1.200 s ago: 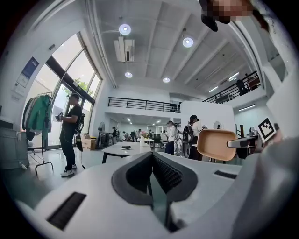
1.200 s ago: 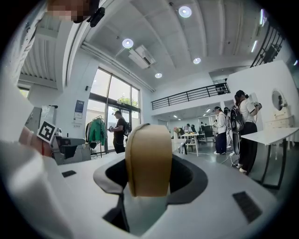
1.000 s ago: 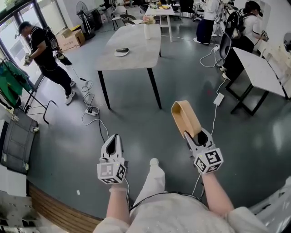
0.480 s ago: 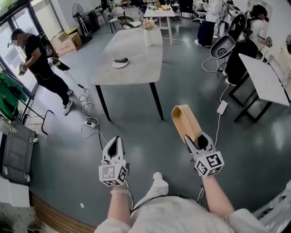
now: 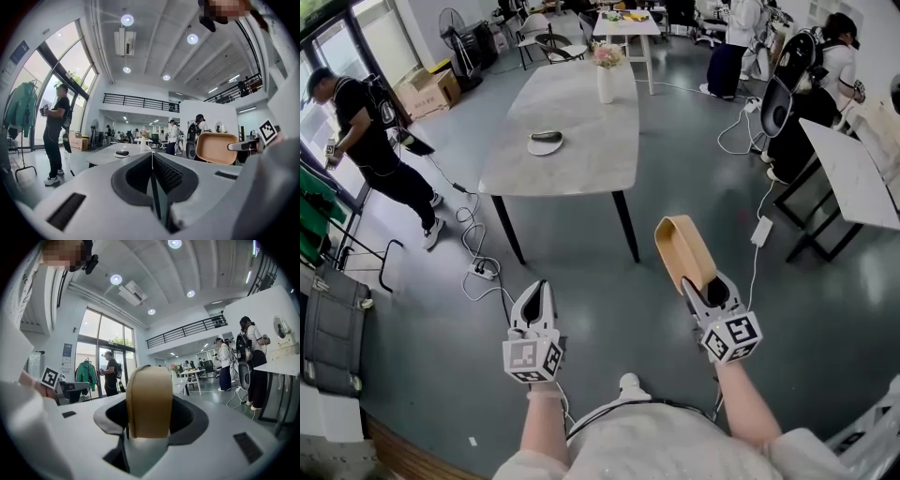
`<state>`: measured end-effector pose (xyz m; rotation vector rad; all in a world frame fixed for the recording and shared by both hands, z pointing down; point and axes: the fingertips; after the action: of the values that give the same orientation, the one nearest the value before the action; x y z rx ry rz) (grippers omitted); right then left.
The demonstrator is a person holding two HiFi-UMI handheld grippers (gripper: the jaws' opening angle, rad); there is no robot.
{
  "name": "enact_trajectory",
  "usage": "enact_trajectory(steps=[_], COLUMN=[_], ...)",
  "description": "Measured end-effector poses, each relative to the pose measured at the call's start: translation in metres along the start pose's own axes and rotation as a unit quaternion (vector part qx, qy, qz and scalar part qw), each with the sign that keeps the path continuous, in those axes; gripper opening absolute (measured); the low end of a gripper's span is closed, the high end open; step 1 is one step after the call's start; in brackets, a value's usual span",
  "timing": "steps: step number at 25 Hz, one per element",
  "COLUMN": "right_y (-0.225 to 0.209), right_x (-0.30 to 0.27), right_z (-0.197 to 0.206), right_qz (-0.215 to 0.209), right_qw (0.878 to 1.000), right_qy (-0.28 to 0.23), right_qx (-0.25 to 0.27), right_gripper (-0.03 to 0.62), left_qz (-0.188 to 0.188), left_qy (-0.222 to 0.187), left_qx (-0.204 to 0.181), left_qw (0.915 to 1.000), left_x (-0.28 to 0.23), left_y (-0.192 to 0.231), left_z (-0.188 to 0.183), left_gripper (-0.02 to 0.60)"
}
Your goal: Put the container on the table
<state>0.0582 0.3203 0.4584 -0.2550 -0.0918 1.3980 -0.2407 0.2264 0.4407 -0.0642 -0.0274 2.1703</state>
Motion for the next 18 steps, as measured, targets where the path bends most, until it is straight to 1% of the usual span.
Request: enact_trajectory(steps=[7, 13, 18], right_y=[-0.001, -0.015, -0.031], right_x=[-0.038, -0.054, -0.084], right_z=[0.005, 0.006, -0.002], right_qz=[-0.002, -0.001, -0.01], right_qw=[1.0, 1.0, 1.0], right_qy=[0.006, 0.01, 0.015], right_qx=[-0.001, -0.008, -0.004], right_gripper=[0.222, 0.222, 0.222], left_qz=[0.003, 0.008, 0.005], left_qy=[0.005, 0.016, 0.013], left_qx=[0.002, 0.011, 0.013], left_qw=[1.0, 0.9998, 0.9998], left_x=[-0.028, -0.047, -0.077], left_y=[0.022, 0.022, 0.026], left_z=[0.009, 0.023, 0.02], left_gripper=[0.003, 0.003, 0.004])
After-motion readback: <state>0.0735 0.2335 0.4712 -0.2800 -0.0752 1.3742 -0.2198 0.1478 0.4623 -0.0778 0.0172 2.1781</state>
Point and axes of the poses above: the fingertips, and each gripper's own axes: x backward along the fingers, y to its left, z out of its underside, and after that the axes turned 6 degrees about -x, right-handed
